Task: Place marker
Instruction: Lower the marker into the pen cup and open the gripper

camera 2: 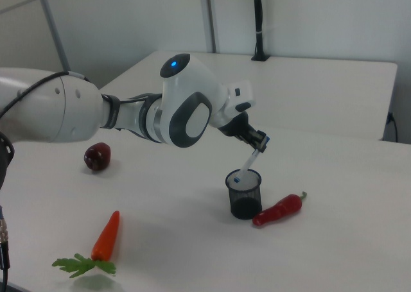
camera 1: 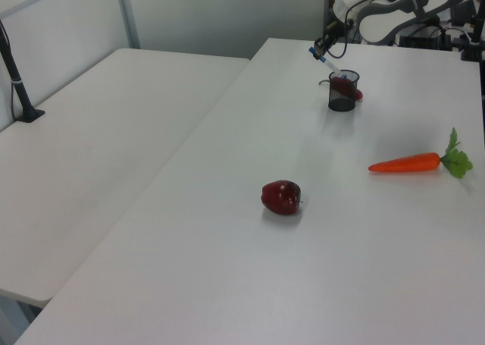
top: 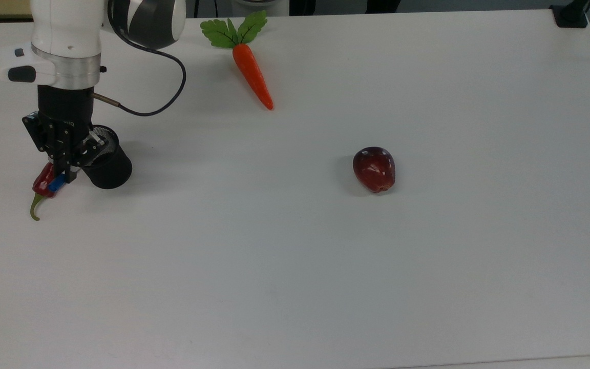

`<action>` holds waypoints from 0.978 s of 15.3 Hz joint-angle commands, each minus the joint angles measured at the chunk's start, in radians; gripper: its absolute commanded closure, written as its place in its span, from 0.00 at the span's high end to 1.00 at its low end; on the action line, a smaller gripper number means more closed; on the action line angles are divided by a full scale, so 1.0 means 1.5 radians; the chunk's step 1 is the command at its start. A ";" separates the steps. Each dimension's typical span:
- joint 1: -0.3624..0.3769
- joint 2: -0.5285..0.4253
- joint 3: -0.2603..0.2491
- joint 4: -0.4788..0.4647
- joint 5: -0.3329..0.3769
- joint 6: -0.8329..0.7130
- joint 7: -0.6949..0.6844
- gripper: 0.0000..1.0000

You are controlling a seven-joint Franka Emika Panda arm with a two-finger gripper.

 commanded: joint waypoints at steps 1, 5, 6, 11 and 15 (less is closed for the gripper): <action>0.005 -0.013 -0.007 -0.033 -0.014 0.017 0.007 0.13; 0.005 -0.013 -0.007 -0.033 -0.014 0.016 0.009 0.22; 0.005 -0.013 -0.007 -0.033 -0.013 0.015 0.010 0.33; 0.006 -0.014 -0.007 -0.030 -0.013 0.013 0.011 0.79; 0.015 -0.016 -0.007 -0.026 -0.012 0.010 0.011 1.00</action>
